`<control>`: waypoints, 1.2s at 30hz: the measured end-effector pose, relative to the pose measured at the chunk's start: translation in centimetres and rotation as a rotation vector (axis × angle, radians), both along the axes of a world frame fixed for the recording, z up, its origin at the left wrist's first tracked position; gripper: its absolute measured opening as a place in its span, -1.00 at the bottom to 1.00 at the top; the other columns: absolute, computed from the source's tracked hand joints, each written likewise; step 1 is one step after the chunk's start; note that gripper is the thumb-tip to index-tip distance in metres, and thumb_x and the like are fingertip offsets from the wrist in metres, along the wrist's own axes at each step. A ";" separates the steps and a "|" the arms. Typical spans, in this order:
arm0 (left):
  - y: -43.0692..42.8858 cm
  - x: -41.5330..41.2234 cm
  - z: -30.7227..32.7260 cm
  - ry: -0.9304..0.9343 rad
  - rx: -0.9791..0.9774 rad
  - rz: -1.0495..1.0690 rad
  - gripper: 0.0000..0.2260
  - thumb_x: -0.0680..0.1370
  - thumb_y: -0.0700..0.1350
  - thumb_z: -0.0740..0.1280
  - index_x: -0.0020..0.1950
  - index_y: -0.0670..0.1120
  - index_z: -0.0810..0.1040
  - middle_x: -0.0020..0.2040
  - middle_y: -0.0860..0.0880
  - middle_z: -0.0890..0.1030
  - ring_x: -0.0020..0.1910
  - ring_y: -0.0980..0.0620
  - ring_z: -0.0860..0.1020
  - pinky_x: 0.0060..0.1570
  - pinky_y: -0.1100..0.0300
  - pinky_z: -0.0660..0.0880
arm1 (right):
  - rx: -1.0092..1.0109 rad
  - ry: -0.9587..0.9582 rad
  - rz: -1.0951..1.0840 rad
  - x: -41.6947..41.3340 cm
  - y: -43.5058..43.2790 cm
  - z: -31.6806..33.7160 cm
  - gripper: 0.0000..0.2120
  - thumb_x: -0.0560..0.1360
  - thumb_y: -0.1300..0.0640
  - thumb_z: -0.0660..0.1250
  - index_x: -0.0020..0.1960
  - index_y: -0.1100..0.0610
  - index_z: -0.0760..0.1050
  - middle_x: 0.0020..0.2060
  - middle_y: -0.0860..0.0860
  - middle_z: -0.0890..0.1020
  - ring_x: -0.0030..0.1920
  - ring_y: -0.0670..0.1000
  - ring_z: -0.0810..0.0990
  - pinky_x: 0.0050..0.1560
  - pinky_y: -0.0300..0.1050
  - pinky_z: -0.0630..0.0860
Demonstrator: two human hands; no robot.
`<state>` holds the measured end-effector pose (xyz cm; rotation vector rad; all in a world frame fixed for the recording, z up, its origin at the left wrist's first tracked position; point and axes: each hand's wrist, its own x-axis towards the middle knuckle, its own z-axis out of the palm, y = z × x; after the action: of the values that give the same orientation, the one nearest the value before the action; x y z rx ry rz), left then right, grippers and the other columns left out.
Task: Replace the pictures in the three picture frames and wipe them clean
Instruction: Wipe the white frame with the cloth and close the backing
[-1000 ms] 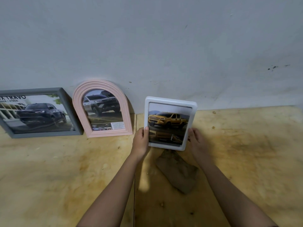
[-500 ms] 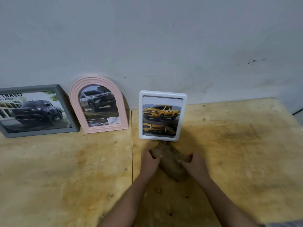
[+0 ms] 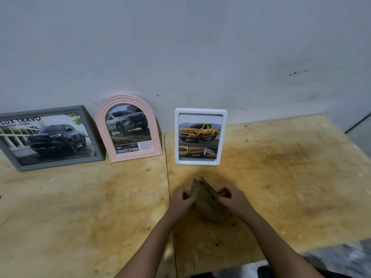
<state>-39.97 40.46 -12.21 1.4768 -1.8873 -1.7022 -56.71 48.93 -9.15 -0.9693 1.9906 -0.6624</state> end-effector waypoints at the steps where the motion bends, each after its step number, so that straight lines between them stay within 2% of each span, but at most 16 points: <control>1: 0.1 0.9 0.4 0.034 0.020 0.006 -0.91 0.51 -0.15 0.30 -0.12 -0.08 0.38 -0.14 -0.07 0.43 -0.16 0.03 0.41 -0.19 0.22 0.38 | -0.004 0.032 0.048 0.4 -0.1 0.4 -0.87 0.44 0.20 0.34 -0.01 0.14 0.52 -0.13 0.02 0.55 -0.08 -0.01 0.51 -0.16 -0.27 0.41; 4: 0.1 4.2 1.7 0.143 0.041 0.061 -0.90 0.52 -0.17 0.30 -0.07 -0.13 0.39 -0.05 -0.17 0.47 -0.08 -0.07 0.49 -0.09 0.12 0.52 | -0.045 0.095 0.165 2.3 -0.7 2.2 -0.91 0.47 0.21 0.33 -0.09 0.03 0.50 -0.20 -0.07 0.53 -0.12 -0.04 0.50 -0.18 -0.28 0.40; 6: -0.3 6.6 2.8 0.222 0.058 0.107 -0.88 0.52 -0.19 0.31 -0.04 -0.15 0.37 -0.02 -0.20 0.49 -0.03 -0.10 0.53 -0.04 0.06 0.56 | -0.088 0.136 0.211 4.0 -1.5 3.6 -0.86 0.48 0.24 0.31 -0.15 0.00 0.46 -0.23 -0.07 0.52 -0.15 -0.01 0.48 -0.19 -0.18 0.39; 8: -0.9 9.1 4.4 0.287 0.123 0.161 -0.84 0.51 -0.17 0.34 0.00 -0.14 0.38 0.00 -0.15 0.51 -0.01 -0.05 0.55 -0.09 0.16 0.59 | -0.151 0.167 0.228 5.8 -2.5 5.1 -0.86 0.49 0.24 0.29 -0.18 0.03 0.44 -0.24 -0.03 0.52 -0.17 0.03 0.47 -0.22 -0.13 0.35; 11: -2.5 13.0 7.3 0.329 0.248 0.138 -0.80 0.52 -0.11 0.33 0.09 -0.14 0.46 0.09 -0.14 0.51 0.05 -0.04 0.54 -0.08 0.20 0.55 | -0.254 0.167 0.278 9.2 -4.1 7.7 -0.87 0.51 0.19 0.29 -0.15 0.00 0.41 -0.23 -0.09 0.51 -0.19 -0.02 0.46 -0.27 -0.21 0.31; 13: -3.7 15.5 9.2 0.386 0.334 0.089 -0.79 0.52 -0.09 0.32 0.09 -0.18 0.52 0.03 -0.13 0.57 0.02 -0.04 0.57 -0.13 0.22 0.54 | -0.282 0.172 0.334 11.5 -5.1 9.4 -0.89 0.54 0.13 0.26 -0.12 -0.07 0.40 -0.19 -0.12 0.53 -0.18 -0.08 0.48 -0.24 -0.18 0.37; 15: -4.6 17.8 10.7 0.459 0.391 0.114 -0.79 0.53 -0.08 0.30 0.08 -0.18 0.55 -0.05 -0.12 0.63 -0.08 -0.01 0.61 -0.22 0.25 0.54 | -0.281 0.205 0.385 13.8 -5.9 10.5 -0.95 0.56 0.07 0.22 -0.05 -0.08 0.39 -0.21 -0.08 0.55 -0.19 -0.06 0.49 -0.22 -0.09 0.39; 17: -5.2 19.7 11.2 0.492 0.337 0.147 -0.78 0.54 -0.08 0.28 0.12 -0.15 0.55 -0.03 -0.09 0.65 -0.07 0.01 0.63 -0.19 0.25 0.54 | -0.274 0.186 0.387 16.0 -6.6 10.7 -0.97 0.56 0.03 0.23 -0.01 -0.05 0.39 -0.27 0.04 0.57 -0.27 -0.02 0.48 -0.29 -0.10 0.34; 19: -5.4 21.6 10.8 0.445 0.233 0.142 -0.74 0.55 -0.04 0.28 0.19 -0.10 0.53 0.06 -0.08 0.64 0.03 -0.01 0.62 -0.06 0.21 0.55 | -0.234 0.101 0.341 17.9 -6.9 10.1 -0.87 0.51 -0.03 0.29 -0.01 0.00 0.42 -0.24 0.16 0.59 -0.29 0.00 0.48 -0.30 -0.14 0.34; 21: -4.8 23.5 9.5 0.389 0.169 0.119 -0.73 0.56 0.00 0.26 0.20 -0.06 0.52 0.12 -0.08 0.62 0.09 -0.03 0.59 0.05 0.12 0.56 | -0.121 -0.025 0.331 19.2 -6.3 8.8 -0.73 0.41 -0.09 0.41 -0.04 0.07 0.48 -0.22 0.08 0.59 -0.26 -0.05 0.50 -0.29 -0.23 0.38; 23: -3.8 25.4 7.1 0.361 0.181 0.102 -0.76 0.57 -0.02 0.24 0.19 -0.06 0.52 0.13 -0.12 0.59 0.10 -0.08 0.58 0.08 0.05 0.57 | 0.021 -0.259 0.362 20.3 -5.2 6.7 -0.64 0.28 -0.07 0.52 -0.07 0.09 0.50 -0.18 -0.01 0.57 -0.17 -0.07 0.53 -0.23 -0.25 0.44; 27: -0.9 28.3 2.2 0.309 0.346 0.238 -0.79 0.51 -0.08 0.35 0.14 -0.05 0.57 0.14 -0.14 0.62 0.10 -0.09 0.58 0.09 -0.01 0.52 | 0.296 -0.588 0.275 22.1 -2.2 2.5 -0.47 0.33 0.27 0.52 0.23 0.16 0.41 0.16 0.12 0.52 0.12 0.08 0.55 -0.03 -0.07 0.60; 29: -0.1 29.2 0.4 0.290 0.383 0.263 -0.76 0.46 -0.09 0.41 0.10 -0.09 0.59 0.10 -0.15 0.64 0.08 -0.10 0.59 0.10 0.01 0.50 | 0.307 -0.586 0.229 22.6 -1.7 1.2 -0.52 0.35 0.34 0.48 0.21 0.19 0.42 0.14 0.16 0.54 0.08 0.11 0.59 -0.13 -0.06 0.62; 32: -0.3 29.7 -0.8 0.261 0.363 0.252 -0.79 0.52 -0.17 0.34 0.15 -0.13 0.56 0.11 -0.15 0.64 0.10 -0.09 0.59 0.09 0.05 0.51 | 0.202 -0.558 0.054 22.9 -2.5 0.1 -0.59 0.33 0.37 0.48 0.14 0.23 0.48 0.00 0.14 0.62 -0.03 0.09 0.63 -0.14 -0.01 0.63; 34: -1.4 29.2 -0.9 0.206 0.303 0.255 -0.76 0.54 -0.15 0.31 0.20 -0.12 0.53 0.18 -0.11 0.60 0.12 -0.05 0.57 0.06 0.15 0.52 | 0.102 -0.493 -0.099 23.1 -3.8 -0.3 -0.67 0.35 0.39 0.46 0.08 0.26 0.48 -0.15 0.09 0.59 -0.16 0.04 0.60 -0.26 -0.17 0.61; 36: -2.8 28.3 -0.6 0.117 0.252 0.256 -0.67 0.56 -0.09 0.29 0.31 -0.12 0.44 0.21 -0.01 0.52 0.17 -0.05 0.51 0.10 0.14 0.48 | -0.002 -0.343 -0.192 23.3 -5.3 -0.4 -0.70 0.35 0.35 0.46 0.04 0.22 0.48 -0.26 0.04 0.50 -0.26 0.00 0.50 -0.40 -0.30 0.50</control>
<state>-11.65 37.63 -12.81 1.5866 -1.3980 -1.9055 -33.42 43.64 -9.51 -0.6207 1.7876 -0.8735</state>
